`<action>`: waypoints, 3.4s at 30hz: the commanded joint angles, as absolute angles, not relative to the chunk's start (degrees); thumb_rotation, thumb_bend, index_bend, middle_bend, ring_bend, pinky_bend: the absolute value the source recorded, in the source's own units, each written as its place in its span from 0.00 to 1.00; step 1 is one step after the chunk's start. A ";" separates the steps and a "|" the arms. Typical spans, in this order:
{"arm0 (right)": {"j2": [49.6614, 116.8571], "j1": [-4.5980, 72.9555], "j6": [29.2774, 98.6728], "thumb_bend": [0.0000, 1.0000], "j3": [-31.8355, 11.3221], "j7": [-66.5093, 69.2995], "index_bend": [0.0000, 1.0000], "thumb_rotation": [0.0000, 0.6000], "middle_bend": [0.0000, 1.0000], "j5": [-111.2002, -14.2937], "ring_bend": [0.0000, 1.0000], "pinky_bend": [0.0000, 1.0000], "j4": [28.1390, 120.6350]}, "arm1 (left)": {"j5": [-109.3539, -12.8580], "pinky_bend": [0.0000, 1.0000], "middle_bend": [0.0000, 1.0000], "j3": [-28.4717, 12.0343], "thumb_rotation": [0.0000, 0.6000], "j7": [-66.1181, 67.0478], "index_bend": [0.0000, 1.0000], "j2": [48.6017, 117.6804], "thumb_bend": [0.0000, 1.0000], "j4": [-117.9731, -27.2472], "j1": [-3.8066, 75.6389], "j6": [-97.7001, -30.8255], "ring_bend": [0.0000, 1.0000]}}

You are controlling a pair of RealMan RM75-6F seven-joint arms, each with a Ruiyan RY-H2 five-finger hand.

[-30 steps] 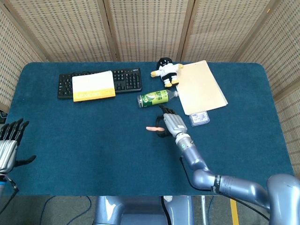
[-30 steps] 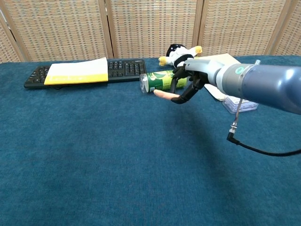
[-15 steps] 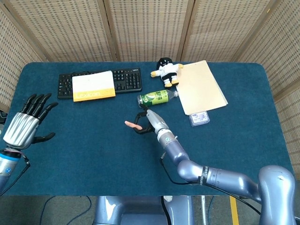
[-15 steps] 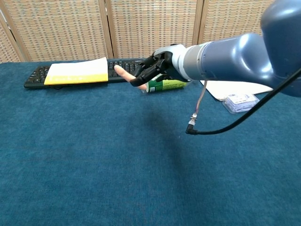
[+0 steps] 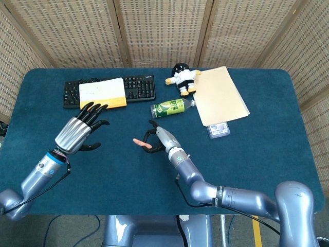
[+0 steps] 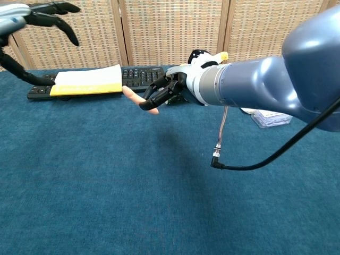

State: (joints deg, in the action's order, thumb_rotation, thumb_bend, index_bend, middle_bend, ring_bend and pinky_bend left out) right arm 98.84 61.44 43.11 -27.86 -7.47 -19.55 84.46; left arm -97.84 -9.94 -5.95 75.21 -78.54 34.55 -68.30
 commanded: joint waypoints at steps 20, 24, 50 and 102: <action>99.66 61.40 45.87 0.78 -26.90 -4.66 0.71 1.00 0.07 -27.76 0.00 0.00 84.67 | -93.67 0.00 0.00 -9.84 1.00 -0.24 0.40 84.15 0.31 -78.43 41.50 -62.78 0.00; 99.93 61.20 45.93 0.78 -26.71 -3.95 0.72 1.00 0.07 -28.85 0.00 0.00 84.65 | -93.07 0.00 0.00 -9.66 1.00 0.71 0.41 84.39 0.33 -78.71 41.68 -62.91 0.00; 99.62 61.09 45.65 0.78 -25.54 -3.09 0.72 1.00 0.07 -29.80 0.00 0.00 84.68 | -90.42 0.00 0.00 -8.52 1.00 0.10 0.46 86.90 0.37 -77.21 43.04 -62.86 0.00; 97.92 59.59 45.67 0.79 -23.71 -1.86 0.80 1.00 0.09 -31.17 0.00 0.00 85.51 | -85.90 0.00 0.00 -9.22 1.00 5.20 0.80 88.92 0.50 -77.13 44.00 -63.70 0.00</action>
State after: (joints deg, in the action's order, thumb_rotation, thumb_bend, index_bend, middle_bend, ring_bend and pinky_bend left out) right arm 97.96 59.63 45.66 -23.75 -1.89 -31.14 85.52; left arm -85.95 -9.16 5.12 89.01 -77.05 44.01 -63.64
